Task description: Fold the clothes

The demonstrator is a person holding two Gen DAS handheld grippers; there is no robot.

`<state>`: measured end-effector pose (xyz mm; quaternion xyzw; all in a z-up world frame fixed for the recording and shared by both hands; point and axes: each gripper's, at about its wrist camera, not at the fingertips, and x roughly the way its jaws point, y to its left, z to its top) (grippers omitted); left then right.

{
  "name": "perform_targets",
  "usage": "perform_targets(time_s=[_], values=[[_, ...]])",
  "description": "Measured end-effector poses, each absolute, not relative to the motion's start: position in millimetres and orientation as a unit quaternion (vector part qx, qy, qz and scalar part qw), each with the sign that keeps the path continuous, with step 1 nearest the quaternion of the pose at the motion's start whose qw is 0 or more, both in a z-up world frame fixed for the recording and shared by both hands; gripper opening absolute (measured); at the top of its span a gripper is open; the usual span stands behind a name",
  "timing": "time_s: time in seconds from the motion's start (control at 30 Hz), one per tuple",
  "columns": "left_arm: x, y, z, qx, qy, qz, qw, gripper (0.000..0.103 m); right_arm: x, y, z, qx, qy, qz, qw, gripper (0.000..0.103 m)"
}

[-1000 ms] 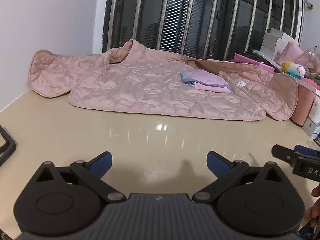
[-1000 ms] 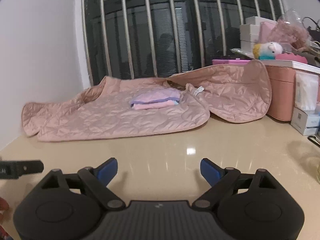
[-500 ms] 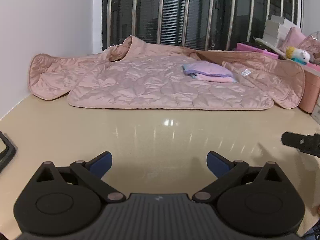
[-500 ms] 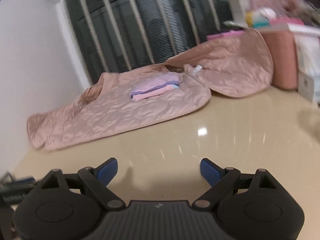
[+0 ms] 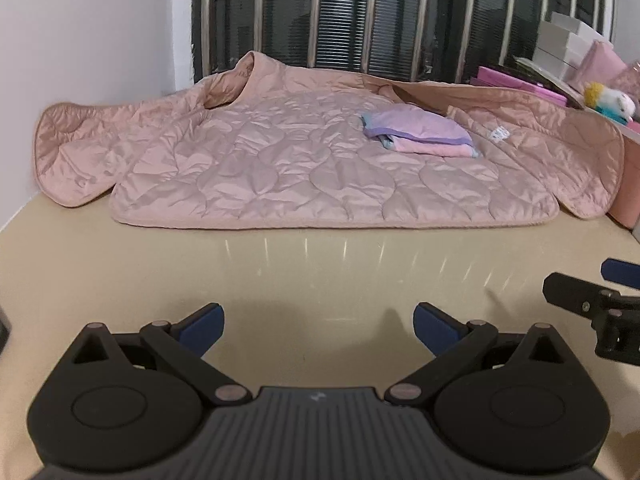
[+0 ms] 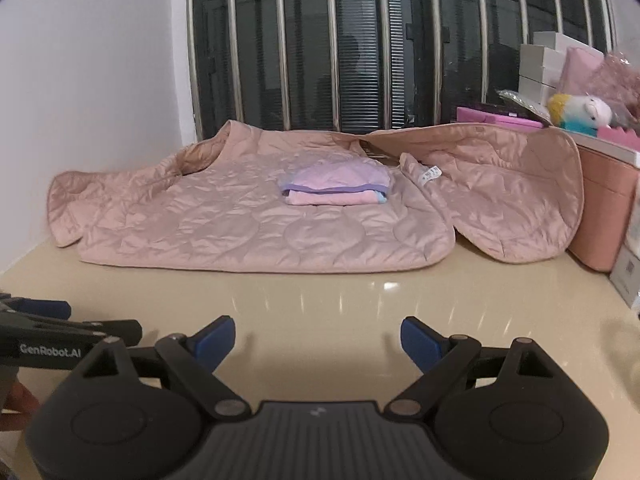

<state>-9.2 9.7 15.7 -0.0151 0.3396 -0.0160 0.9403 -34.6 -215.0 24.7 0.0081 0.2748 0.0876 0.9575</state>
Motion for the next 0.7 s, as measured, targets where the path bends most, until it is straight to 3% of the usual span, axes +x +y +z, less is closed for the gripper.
perform_targets(time_s=[0.4,0.7], values=[[20.5,10.8,9.7,-0.027,0.356,-0.017,0.934,0.103,-6.5,-236.7,21.6,0.107,0.291,0.104,0.945,0.090],[10.7,5.9,7.2,-0.021,0.334,-0.001,0.942,0.103,-6.1,-227.1,10.9,0.058,0.282,0.078,0.955,0.090]])
